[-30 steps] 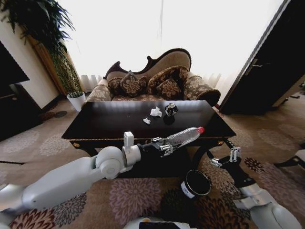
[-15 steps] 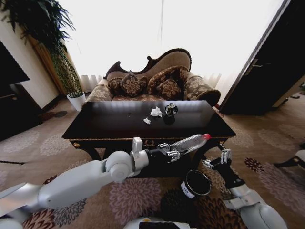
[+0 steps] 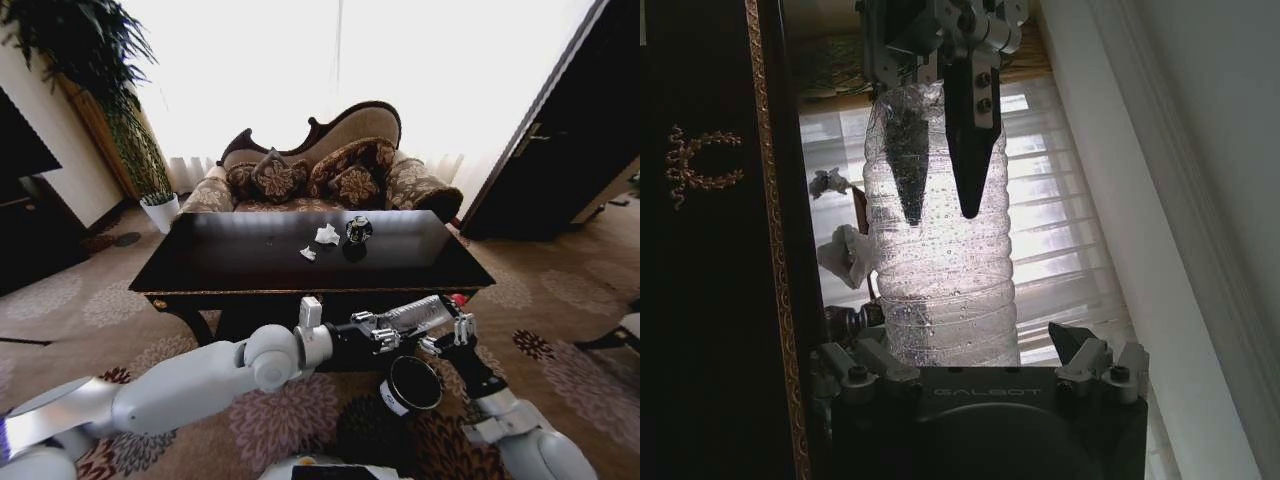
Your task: Move to the front of the table and place the trash on the table into the trash bin.
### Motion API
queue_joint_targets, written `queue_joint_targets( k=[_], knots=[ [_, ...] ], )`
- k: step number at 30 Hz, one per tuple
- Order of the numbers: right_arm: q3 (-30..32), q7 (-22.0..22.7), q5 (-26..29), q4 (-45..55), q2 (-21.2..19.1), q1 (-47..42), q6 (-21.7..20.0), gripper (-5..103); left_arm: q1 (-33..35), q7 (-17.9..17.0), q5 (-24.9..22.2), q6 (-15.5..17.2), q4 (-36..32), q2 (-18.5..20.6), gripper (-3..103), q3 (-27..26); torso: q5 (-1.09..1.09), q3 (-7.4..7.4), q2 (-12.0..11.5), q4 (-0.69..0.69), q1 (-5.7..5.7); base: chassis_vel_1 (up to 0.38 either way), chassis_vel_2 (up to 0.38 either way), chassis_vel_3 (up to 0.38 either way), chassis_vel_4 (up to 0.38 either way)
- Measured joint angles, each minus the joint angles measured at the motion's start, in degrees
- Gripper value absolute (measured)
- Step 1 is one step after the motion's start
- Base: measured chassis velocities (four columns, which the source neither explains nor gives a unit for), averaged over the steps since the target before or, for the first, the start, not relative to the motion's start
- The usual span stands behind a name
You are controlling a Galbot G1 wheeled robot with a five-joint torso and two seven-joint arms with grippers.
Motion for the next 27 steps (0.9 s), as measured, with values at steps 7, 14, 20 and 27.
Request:
queue_joint_targets(
  k=[7,14,20,27],
  knots=[
    [-0.1,0.0,-0.2,-0.4,0.1,0.2,0.7,58,0.7,0.0,0.2,-0.1,-0.7,0.7,44,-0.7,0.0,0.0,0.0,0.0,0.0,0.0,0.0,0.0,0.0],
    [0.2,0.1,0.1,-0.4,0.0,0.2,0.9,41,1.0,-0.2,1.2,-0.2,-0.7,0.5,44,-0.7,0.0,0.0,0.0,0.0,0.0,0.0,0.0,0.0,0.0],
    [0.2,0.3,0.2,-0.4,0.4,0.0,1.1,28,0.7,-0.2,2.4,-0.2,-0.8,0.4,44,-1.0,0.01,0.0,0.0,-0.01,0.0,0.0,0.0,0.0,0.0],
    [0.1,0.6,0.4,-0.9,0.4,0.1,1.1,26,0.1,-0.7,3.7,-0.6,-0.6,1.0,56,-3.1,0.0,0.0,0.0,-0.01,0.0,0.0,0.0,0.0,0.0]
  ],
)
